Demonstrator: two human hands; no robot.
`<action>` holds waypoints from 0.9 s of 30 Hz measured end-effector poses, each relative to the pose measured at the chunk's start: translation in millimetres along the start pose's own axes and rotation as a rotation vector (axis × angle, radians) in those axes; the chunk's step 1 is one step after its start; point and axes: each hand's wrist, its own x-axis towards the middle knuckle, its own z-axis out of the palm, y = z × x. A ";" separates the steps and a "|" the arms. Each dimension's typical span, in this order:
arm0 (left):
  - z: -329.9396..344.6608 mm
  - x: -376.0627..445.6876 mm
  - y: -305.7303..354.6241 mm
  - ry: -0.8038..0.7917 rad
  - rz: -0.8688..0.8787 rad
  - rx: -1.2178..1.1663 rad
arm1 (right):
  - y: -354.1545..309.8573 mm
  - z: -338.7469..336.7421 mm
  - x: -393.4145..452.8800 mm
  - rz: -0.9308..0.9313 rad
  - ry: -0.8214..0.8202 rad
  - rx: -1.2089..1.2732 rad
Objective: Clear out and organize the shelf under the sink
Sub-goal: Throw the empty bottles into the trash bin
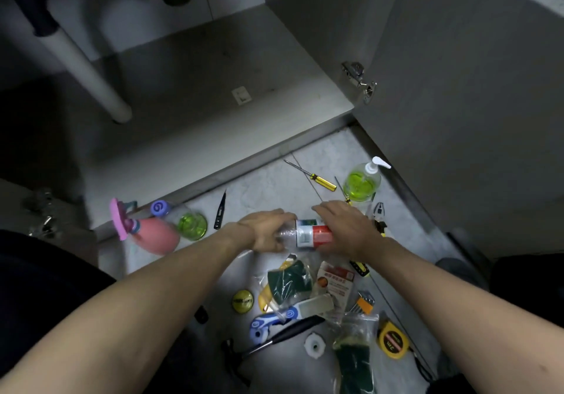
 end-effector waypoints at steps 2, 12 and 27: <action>-2.7 -12.0 9.9 0.044 0.020 -0.043 | -12.0 5.7 0.7 0.001 -0.055 -0.075; 31.9 -83.8 -11.2 0.231 -0.345 -0.128 | -6.2 6.0 -38.6 0.329 -0.028 0.066; 106.2 17.5 127.4 0.065 0.016 0.106 | 63.3 32.3 -142.6 0.760 -0.016 0.285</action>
